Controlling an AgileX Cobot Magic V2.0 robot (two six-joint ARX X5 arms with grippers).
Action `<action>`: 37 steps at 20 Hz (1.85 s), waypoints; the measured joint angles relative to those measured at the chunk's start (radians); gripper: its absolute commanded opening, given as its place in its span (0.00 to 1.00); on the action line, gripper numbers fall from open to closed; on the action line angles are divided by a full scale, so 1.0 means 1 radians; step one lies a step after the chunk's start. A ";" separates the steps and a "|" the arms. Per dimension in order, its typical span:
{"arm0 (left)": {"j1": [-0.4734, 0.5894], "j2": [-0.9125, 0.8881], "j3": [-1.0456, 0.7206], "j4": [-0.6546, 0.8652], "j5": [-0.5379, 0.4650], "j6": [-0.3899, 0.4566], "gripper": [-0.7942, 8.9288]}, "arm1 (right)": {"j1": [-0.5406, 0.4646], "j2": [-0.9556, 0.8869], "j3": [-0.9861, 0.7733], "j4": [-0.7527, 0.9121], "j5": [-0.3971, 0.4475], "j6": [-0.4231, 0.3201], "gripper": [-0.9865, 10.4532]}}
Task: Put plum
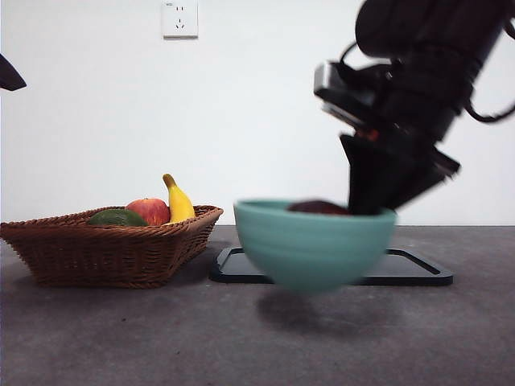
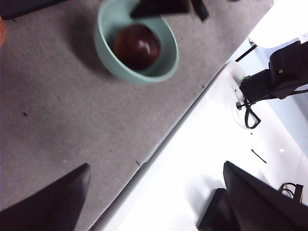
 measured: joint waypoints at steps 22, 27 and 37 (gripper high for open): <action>0.000 0.000 0.000 0.005 0.000 0.000 0.53 | -0.206 0.467 0.492 -0.035 0.046 0.003 0.09; 0.000 0.000 0.000 0.005 0.000 0.000 0.53 | -0.206 0.467 0.493 -0.043 0.045 0.004 0.25; 0.000 0.000 0.000 0.005 0.000 0.000 0.53 | -0.237 0.009 0.501 -0.211 0.066 0.002 0.26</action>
